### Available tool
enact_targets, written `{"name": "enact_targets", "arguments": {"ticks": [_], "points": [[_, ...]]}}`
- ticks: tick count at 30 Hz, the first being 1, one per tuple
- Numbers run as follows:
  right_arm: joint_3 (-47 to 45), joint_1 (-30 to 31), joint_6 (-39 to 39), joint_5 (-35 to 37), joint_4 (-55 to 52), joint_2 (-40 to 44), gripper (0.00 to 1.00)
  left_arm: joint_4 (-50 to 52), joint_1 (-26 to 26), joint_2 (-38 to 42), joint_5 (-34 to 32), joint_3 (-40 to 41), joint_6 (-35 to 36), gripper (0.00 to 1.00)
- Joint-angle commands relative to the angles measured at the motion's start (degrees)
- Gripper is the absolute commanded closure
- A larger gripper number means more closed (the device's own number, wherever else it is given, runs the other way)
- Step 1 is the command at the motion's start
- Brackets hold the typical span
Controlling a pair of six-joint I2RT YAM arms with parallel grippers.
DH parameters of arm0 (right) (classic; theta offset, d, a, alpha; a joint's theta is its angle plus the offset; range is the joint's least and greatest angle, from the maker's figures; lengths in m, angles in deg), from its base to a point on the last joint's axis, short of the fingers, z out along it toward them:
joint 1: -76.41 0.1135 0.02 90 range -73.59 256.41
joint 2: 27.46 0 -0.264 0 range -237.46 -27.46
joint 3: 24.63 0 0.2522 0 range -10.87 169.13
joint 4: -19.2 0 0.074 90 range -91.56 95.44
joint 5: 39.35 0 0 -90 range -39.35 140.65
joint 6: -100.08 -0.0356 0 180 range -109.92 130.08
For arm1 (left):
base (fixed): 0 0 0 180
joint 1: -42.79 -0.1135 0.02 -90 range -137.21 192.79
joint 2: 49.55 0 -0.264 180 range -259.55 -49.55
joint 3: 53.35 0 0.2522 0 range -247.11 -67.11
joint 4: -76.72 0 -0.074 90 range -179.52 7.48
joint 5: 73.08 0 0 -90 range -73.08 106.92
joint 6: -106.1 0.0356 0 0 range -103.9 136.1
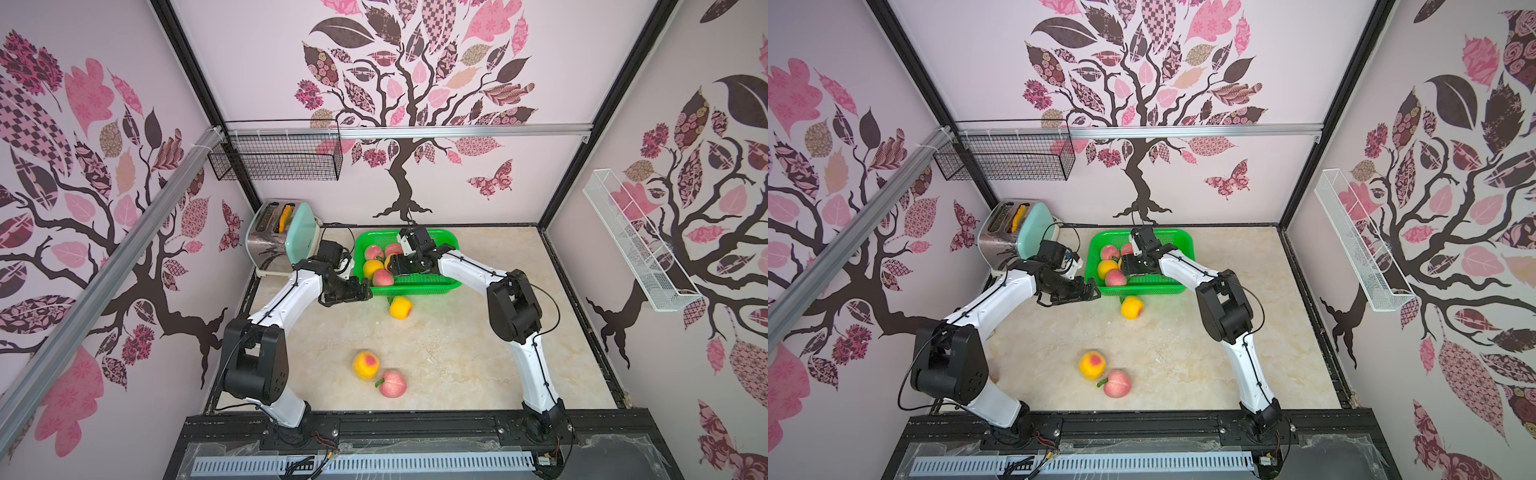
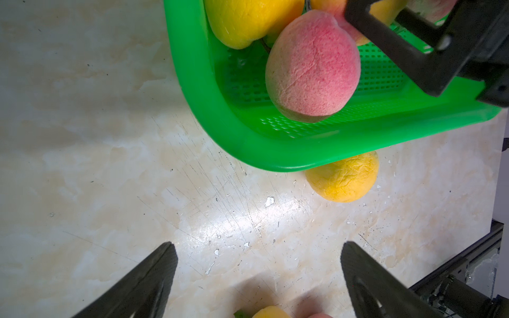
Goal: Put the peaches into the basket
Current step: Place the peach in the basket.
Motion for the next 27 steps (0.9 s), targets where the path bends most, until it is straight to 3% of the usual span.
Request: {"name": "enact_targets", "arguments": {"ticks": [1, 16, 27], "points": [[3.1, -0.2, -0.1, -1.0, -2.5, -1.9, 0.28, -0.4, -0.3, 0.2, 0.9, 0.3, -0.1, 0.03], [9.5, -0.2, 1.9, 1.7, -11.5, -7.0, 0.26, -0.6, -0.3, 0.6, 1.1, 0.4, -0.1, 0.03], [9.8, -0.2, 2.5, 1.4, -11.4, -3.4, 0.15, -0.6, -0.3, 0.6, 1.3, 0.4, -0.2, 0.03]]}}
